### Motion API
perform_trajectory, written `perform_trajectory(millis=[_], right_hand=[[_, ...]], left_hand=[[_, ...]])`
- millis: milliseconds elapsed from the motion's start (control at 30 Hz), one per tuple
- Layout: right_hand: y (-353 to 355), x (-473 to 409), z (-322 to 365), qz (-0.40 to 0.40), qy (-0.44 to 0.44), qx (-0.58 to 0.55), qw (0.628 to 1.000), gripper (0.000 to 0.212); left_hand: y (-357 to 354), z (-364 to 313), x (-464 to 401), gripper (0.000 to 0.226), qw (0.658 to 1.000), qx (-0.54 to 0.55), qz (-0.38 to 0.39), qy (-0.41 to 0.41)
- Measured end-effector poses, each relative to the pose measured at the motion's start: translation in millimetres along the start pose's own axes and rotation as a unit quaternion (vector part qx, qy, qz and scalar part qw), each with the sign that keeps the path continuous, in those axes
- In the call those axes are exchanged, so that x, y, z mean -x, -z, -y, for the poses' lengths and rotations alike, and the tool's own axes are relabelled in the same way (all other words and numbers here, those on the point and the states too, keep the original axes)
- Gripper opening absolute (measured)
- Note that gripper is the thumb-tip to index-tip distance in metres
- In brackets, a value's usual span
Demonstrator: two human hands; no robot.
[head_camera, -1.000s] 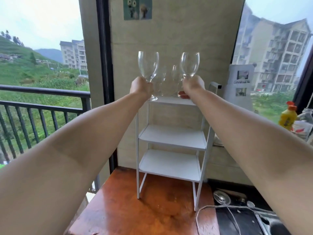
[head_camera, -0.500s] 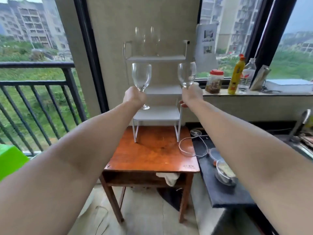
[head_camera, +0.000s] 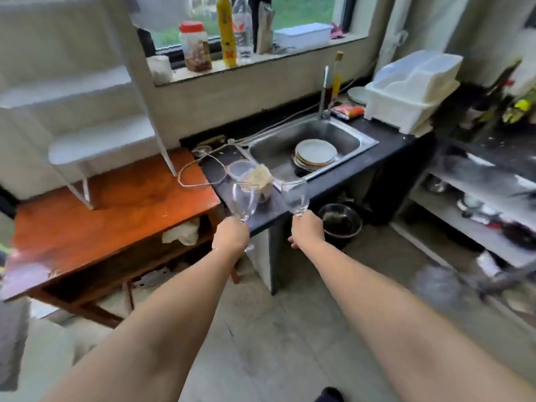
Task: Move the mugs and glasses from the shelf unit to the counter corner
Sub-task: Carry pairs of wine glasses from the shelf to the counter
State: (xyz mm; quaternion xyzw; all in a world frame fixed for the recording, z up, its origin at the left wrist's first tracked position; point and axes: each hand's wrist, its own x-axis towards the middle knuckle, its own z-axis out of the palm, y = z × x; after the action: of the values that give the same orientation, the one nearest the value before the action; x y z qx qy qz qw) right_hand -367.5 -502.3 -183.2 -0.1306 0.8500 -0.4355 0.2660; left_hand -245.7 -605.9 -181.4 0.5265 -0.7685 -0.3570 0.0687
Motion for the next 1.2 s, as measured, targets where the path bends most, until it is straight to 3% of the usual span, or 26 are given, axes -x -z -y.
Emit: perform_trajectory(millis=[167, 367, 533, 700, 900, 1200], right_hand=[[78.6, -1.7, -106.5, -0.109, -0.073, -0.020, 0.991, 0.020], [198.3, 5.6, -213.5, -0.198, -0.170, -0.066, 0.963, 0.013], [299.9, 3.3, -277.5, -0.262, -0.216, -0.106, 0.935, 0.017], [375.6, -3.0, -315.8, -0.295, -0.252, -0.130, 0.912, 0.016], [446.7, -19.5, -354.3, -0.358, -0.282, -0.158, 0.876, 0.017], [558.0, -86.2, -390.9, -0.432, -0.310, -0.224, 0.817, 0.020]], left_hand=[[-112.8, -58.0, 42.5, 0.013, 0.994, -0.053, 0.079, -0.059], [-238.5, -145.1, 103.7, 0.029, 0.982, -0.059, 0.144, -0.105], [-333.5, -216.4, 153.3, 0.025, 0.968, -0.064, 0.196, -0.145], [-396.3, -278.0, 185.2, 0.032, 0.951, -0.088, 0.237, -0.180], [-463.5, -345.9, 203.0, 0.022, 0.919, -0.106, 0.310, -0.221], [-571.0, -471.2, 193.4, 0.024, 0.871, -0.115, 0.393, -0.272]])
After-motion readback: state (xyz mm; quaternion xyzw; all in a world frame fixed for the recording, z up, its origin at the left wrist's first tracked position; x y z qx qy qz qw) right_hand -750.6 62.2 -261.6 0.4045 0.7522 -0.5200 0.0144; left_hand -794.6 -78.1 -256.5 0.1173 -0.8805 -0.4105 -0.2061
